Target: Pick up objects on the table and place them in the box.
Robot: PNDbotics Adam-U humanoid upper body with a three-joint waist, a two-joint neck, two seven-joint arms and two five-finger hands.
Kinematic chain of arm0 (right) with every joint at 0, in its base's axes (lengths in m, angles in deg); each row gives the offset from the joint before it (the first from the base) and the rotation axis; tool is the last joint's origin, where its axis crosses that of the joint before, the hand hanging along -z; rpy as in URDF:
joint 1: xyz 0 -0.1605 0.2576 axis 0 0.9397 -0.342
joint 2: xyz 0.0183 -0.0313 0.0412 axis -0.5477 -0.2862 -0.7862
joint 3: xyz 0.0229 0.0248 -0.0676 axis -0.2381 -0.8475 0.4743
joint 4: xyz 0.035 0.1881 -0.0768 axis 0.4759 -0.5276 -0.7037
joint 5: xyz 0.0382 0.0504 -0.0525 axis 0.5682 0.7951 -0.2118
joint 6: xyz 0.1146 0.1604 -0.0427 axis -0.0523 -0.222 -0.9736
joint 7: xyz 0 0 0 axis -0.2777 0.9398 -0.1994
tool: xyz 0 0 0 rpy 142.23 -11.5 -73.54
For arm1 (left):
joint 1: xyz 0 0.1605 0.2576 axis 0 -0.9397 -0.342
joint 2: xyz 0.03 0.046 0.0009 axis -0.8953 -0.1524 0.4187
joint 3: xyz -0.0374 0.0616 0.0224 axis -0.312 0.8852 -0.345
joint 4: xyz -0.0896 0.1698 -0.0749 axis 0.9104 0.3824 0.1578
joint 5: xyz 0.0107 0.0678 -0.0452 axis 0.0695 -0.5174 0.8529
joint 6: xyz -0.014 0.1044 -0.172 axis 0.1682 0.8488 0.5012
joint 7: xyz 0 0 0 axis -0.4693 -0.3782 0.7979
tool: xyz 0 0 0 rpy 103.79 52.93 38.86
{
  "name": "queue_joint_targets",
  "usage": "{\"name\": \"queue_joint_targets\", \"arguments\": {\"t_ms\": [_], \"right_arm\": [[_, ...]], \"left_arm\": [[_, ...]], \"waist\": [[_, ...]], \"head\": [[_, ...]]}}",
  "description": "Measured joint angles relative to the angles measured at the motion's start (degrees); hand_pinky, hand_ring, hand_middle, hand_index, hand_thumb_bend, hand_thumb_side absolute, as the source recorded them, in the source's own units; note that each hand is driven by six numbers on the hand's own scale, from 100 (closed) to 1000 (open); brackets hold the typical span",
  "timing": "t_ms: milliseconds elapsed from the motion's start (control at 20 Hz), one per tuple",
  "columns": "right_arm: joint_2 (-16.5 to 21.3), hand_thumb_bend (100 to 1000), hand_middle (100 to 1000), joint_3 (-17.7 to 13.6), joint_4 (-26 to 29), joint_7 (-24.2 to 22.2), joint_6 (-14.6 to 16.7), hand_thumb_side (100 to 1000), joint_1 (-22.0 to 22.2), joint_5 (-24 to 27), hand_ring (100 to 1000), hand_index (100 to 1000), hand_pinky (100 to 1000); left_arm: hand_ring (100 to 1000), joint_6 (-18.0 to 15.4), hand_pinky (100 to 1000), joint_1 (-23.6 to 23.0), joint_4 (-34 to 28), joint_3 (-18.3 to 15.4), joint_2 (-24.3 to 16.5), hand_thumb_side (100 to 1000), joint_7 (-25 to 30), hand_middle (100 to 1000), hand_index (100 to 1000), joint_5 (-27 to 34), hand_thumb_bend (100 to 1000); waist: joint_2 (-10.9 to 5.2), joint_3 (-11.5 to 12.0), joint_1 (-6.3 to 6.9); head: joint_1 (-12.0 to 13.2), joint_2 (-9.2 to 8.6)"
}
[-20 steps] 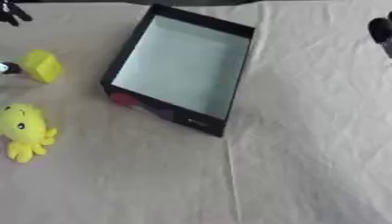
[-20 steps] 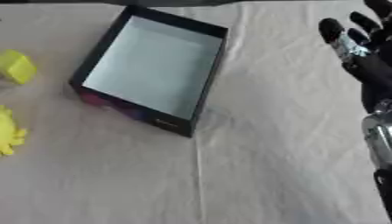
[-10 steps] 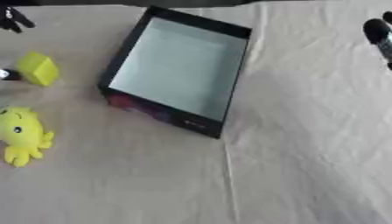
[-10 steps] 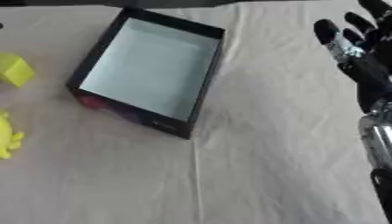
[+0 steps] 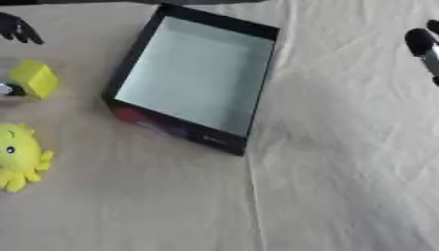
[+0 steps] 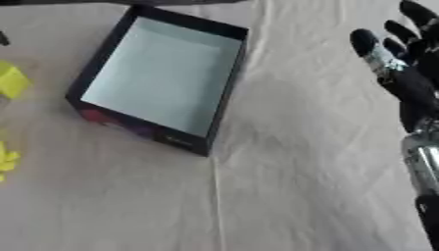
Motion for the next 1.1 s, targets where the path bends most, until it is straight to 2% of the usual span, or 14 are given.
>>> {"name": "queue_joint_targets", "arguments": {"t_ms": [250, 450, 1100], "right_arm": [[-0.5, 689, 943, 0.3, -0.3, -0.2, -0.1, 281, -0.3, 0.0, 911, 846, 937], [-0.5, 689, 943, 0.3, -0.4, -0.2, 0.0, 278, -0.3, 0.0, 910, 846, 937], [-1.1, 689, 942, 0.6, -0.6, -0.2, -0.2, 273, -0.3, -0.3, 909, 844, 937]], "left_arm": [[794, -4.2, 806, 1.1, 1.2, -0.2, 1.4, 100, -4.2, 803, 829, -5.8, 565], [790, -6.1, 803, 1.7, 3.3, -0.4, 2.4, 100, -6.1, 793, 817, -9.0, 534], [777, -7.5, 798, 3.4, 7.8, -3.6, 3.1, 100, -7.5, 791, 809, -14.0, 513]], "waist": [[0.74, -0.4, 0.03], [0.96, -0.7, 0.03], [2.08, -1.0, 0.03]], "head": [[0.4, -0.28], [0.8, -0.5], [1.2, -1.22]]}}
